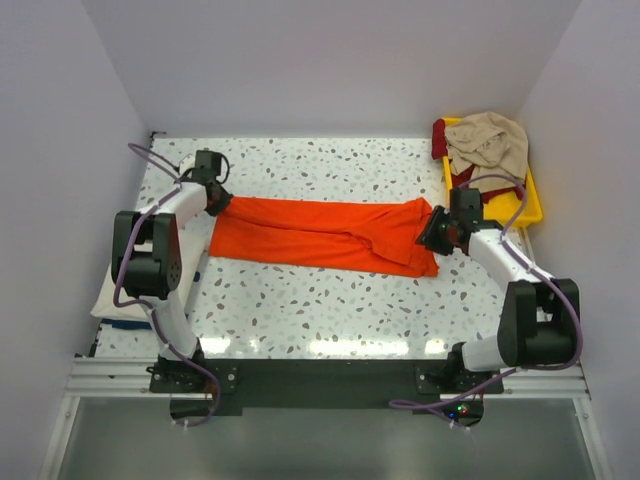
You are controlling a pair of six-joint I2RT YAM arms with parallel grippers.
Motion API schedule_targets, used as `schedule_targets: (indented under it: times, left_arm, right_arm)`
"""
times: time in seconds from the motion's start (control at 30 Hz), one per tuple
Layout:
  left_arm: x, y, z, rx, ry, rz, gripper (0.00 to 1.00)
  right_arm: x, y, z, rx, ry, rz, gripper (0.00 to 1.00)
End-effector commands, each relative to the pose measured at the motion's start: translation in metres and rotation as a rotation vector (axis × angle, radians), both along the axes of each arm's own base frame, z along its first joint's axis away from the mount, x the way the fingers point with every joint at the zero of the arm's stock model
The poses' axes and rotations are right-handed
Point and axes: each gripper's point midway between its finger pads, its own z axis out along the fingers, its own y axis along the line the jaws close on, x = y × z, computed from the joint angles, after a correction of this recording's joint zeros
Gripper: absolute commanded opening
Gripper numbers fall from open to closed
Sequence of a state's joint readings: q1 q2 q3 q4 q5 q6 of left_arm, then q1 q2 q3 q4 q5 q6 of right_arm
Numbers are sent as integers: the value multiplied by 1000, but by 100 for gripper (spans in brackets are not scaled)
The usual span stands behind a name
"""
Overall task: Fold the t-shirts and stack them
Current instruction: Fold the tshirt
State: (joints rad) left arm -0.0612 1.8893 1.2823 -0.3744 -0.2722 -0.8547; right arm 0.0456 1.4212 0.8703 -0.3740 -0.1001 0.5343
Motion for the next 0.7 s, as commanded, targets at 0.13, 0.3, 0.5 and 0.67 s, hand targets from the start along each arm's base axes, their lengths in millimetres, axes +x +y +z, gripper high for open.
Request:
schedule_targets:
  times: [0.13, 0.3, 0.5, 0.67]
  left_arm:
    - [14, -2, 13, -18, -70, -11, 0]
    - [15, -2, 15, -14, -75, -20, 0]
    - [17, -3, 16, -15, -79, -29, 0]
    - [19, -3, 18, -14, -84, -32, 0]
  right_arm:
    - [-7, 15, -12, 34, -5, 58, 38]
    - [-9, 28, -15, 10, -5, 84, 37]
    - [-18, 26, -32, -14, 25, 68, 37]
    - [-21, 27, -38, -4, 37, 66, 37]
